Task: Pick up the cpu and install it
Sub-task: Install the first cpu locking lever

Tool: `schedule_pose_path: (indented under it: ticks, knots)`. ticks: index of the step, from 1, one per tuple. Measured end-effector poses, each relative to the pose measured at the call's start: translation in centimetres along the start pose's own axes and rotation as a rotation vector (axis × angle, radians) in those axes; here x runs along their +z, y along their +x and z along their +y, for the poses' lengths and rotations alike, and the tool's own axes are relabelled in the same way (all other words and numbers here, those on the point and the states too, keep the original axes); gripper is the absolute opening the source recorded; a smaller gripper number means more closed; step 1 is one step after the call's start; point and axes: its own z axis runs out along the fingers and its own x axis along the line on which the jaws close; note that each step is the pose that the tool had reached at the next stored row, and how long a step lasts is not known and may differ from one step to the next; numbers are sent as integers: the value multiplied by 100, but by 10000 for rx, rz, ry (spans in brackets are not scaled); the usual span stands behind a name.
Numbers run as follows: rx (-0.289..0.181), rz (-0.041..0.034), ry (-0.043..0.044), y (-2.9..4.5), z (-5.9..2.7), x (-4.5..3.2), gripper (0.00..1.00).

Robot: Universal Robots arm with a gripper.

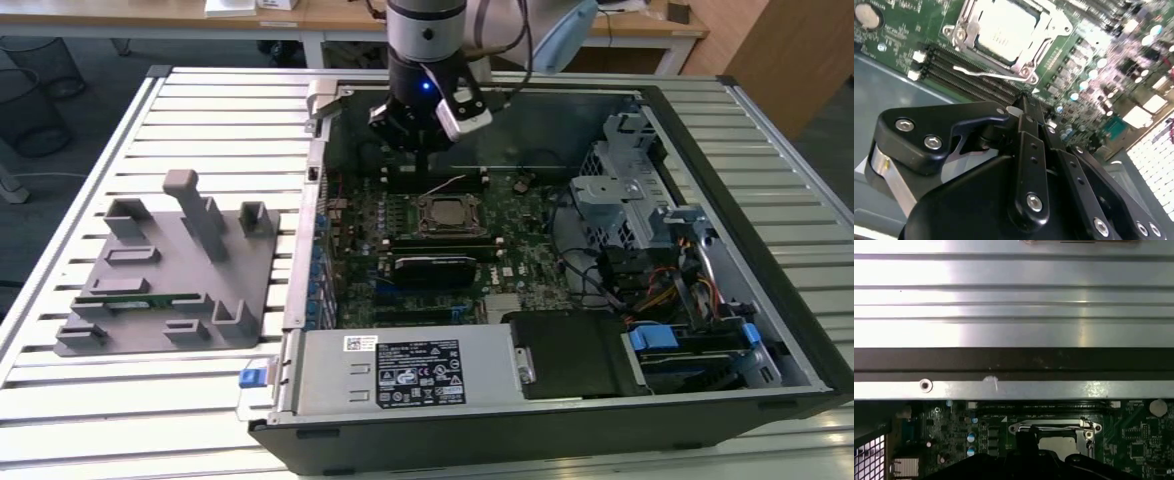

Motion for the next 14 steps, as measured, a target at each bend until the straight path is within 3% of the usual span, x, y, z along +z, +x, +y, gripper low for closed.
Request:
schedule_pose_path:
  ticks: [2,7,14]
  knots:
    - [1,2,-64,0,-8,15,11]
    - [2,5,-70,-24,-18,56,11]
    - [-25,5,-69,-216,-10,91,11]
